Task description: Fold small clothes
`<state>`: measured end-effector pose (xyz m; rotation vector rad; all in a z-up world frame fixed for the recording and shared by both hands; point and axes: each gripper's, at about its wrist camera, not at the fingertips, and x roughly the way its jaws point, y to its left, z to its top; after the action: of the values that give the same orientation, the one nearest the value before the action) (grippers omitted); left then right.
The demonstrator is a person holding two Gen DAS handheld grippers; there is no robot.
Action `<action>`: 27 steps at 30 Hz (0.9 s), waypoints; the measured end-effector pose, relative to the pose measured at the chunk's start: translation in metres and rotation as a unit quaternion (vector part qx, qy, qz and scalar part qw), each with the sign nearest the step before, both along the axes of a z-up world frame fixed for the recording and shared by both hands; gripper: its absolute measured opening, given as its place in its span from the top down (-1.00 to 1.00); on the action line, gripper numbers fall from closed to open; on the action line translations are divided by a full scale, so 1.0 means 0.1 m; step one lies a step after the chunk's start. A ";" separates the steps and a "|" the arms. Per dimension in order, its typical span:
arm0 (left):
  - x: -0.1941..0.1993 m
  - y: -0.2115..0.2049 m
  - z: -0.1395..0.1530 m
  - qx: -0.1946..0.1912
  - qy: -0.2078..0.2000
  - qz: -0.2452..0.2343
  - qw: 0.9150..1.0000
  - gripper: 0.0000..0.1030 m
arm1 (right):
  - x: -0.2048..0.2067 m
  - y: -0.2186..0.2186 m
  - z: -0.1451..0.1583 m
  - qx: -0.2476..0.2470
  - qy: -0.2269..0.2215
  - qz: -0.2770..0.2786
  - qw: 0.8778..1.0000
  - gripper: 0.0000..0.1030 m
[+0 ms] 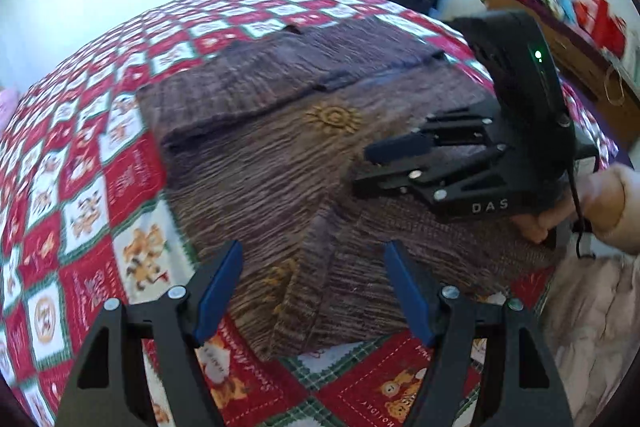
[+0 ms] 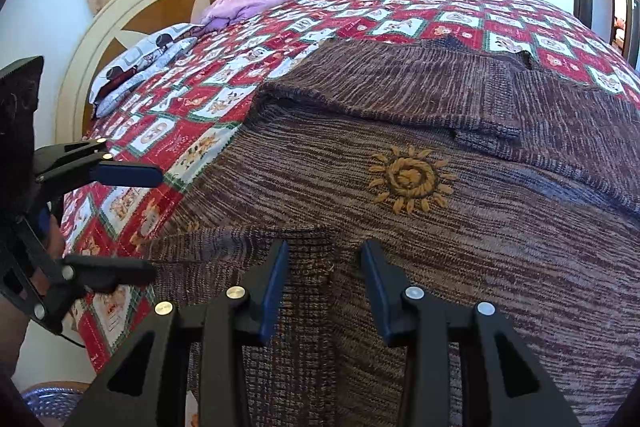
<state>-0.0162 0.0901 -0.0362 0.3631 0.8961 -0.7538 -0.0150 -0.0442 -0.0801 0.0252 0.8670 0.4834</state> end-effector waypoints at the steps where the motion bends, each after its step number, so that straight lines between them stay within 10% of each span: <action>1: -0.01 -0.02 -0.02 0.005 -0.001 -0.007 1.000 -0.47 | -0.01 0.03 0.00 -0.007 -0.004 0.007 1.000 0.24; 4: -0.07 -0.08 -0.04 0.014 -0.010 -0.031 0.999 -0.47 | -0.05 0.12 0.02 -0.030 -0.011 0.037 0.999 0.85; 15: -0.12 -0.29 0.08 -0.032 -0.059 -0.140 0.988 -0.46 | -0.31 0.04 0.67 0.127 -0.011 0.175 0.976 0.88; 21: -0.11 -0.26 0.06 -0.073 0.005 -0.151 0.986 0.67 | -0.31 0.03 0.75 0.159 -0.009 0.182 0.970 0.88; 27: -0.18 -0.19 0.13 -0.106 -0.006 -0.110 0.988 0.86 | -0.24 -0.01 0.67 0.178 0.009 0.169 0.970 0.86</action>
<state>-0.0341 0.0707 -0.0229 0.2788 0.7637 -1.0401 -0.0394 -0.0452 -0.0134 0.2135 0.7953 0.9558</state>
